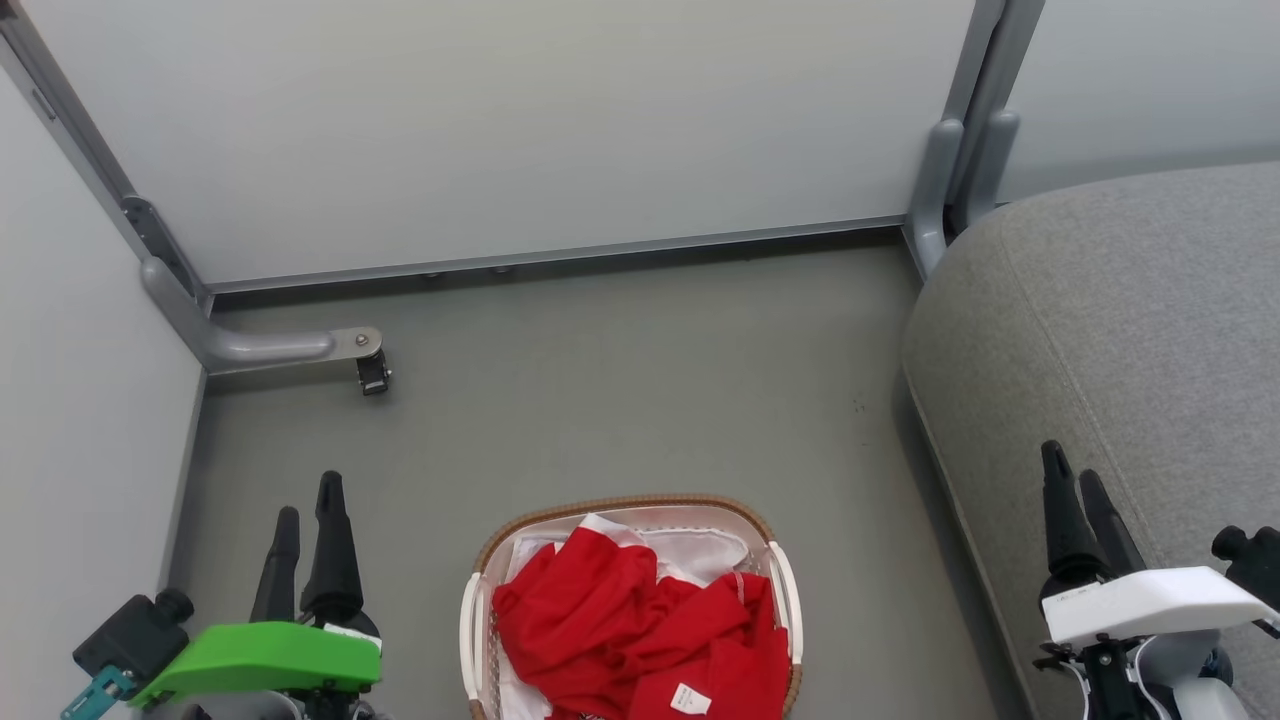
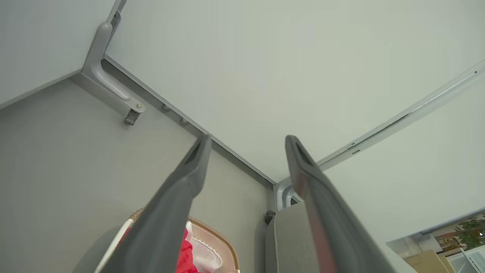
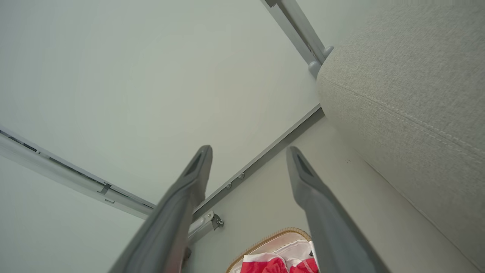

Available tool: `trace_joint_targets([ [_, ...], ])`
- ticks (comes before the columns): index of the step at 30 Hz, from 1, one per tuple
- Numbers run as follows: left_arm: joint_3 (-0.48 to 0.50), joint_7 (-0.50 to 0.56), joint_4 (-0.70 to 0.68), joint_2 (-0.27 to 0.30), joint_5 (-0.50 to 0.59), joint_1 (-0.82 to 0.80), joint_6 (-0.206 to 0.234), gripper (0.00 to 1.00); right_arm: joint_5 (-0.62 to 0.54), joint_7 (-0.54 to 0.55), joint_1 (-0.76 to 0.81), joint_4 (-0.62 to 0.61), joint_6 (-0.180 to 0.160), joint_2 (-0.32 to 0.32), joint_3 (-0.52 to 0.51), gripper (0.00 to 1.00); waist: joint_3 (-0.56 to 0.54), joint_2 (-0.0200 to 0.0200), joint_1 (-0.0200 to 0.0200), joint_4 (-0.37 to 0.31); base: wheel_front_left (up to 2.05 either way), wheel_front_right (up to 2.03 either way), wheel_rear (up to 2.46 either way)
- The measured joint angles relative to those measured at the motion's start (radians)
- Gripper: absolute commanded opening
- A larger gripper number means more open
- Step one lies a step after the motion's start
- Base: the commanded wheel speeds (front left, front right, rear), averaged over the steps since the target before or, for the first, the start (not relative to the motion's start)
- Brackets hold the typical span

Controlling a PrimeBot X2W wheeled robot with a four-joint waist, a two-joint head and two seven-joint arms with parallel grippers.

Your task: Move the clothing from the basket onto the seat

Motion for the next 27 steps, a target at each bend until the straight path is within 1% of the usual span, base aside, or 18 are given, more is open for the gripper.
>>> trace_joint_targets([
  [5, -0.009, -0.016, -0.003, 0.0, 0.1, 0.007, 0.005, 1.0, -0.064, -0.017, 0.001, -0.005, 0.0, -0.001, 0.002, 1.0, 0.001, 0.0, 0.0, 0.001, 0.0, 0.0, 0.0],
  [12, -0.019, -0.035, -0.002, 0.001, 0.181, 0.02, 0.02, 1.0, -0.17, -0.036, 0.002, -0.012, 0.0, -0.001, 0.011, 1.0, 0.001, 0.0, 0.0, 0.004, 0.0, 0.0, 0.0],
  [27, -0.038, -0.071, 0.029, 0.002, 0.35, 0.039, 0.038, 1.0, -0.346, -0.072, 0.017, -0.013, 0.0, -0.004, 0.026, 1.0, 0.002, 0.0, 0.0, 0.009, 0.0, 0.0, 0.0],
])
